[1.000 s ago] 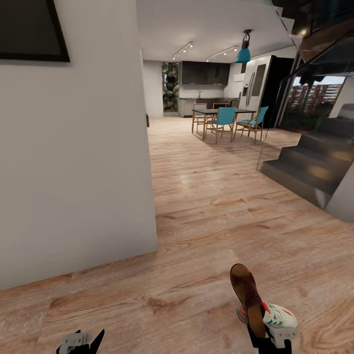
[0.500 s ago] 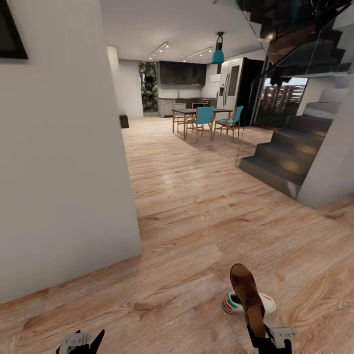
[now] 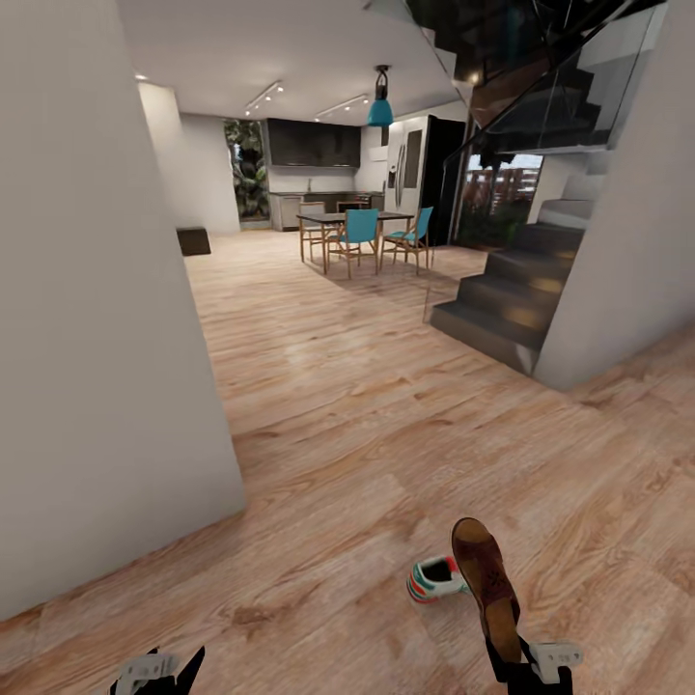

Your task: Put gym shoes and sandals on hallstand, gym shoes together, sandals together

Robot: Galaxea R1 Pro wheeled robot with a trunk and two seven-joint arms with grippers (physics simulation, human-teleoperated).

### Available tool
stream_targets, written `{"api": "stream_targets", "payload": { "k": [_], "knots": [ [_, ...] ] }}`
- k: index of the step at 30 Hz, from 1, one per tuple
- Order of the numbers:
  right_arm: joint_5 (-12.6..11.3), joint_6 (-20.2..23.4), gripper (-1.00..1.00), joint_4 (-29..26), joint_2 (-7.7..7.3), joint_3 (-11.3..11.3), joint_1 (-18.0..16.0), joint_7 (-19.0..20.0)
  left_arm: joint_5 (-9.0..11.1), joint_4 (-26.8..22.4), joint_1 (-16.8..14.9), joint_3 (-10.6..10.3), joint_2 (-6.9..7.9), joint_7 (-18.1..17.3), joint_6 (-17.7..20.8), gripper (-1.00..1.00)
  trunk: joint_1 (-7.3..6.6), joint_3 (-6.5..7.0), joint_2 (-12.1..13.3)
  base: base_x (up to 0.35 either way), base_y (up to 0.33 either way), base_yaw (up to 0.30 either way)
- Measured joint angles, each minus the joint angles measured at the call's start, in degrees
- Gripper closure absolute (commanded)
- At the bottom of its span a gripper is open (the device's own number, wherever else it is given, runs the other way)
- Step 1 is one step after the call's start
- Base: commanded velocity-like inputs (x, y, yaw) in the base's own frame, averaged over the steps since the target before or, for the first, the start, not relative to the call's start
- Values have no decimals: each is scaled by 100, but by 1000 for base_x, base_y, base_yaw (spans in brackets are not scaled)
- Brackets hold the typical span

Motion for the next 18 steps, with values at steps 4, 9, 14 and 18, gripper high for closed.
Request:
{"api": "stream_targets", "payload": {
  "k": [4, 9, 14, 18],
  "knots": [
    [2, 0, 100, 0, 0, 0, 0, 0, 0, -2, 0, 5, 0, 0, 0, -100, 0, 0, 0, 0, 0, -263],
    [-3, 0, 100, 1, 0, 0, 0, 0, 6, -6, 0, 15, 0, 0, 0, -100, 0, 0, 0, 0, 0, -263],
    [1, 0, 100, 0, 0, 0, 0, 0, 8, -8, 0, 20, 0, 0, 0, -100, 0, 0, 0, 0, 0, -264],
    [4, 0, 100, 0, 0, 0, 0, 1, 6, -8, 0, 22, 0, -1, 0, -100, 0, 0, 0, 0, 0, -266]
  ]
}}
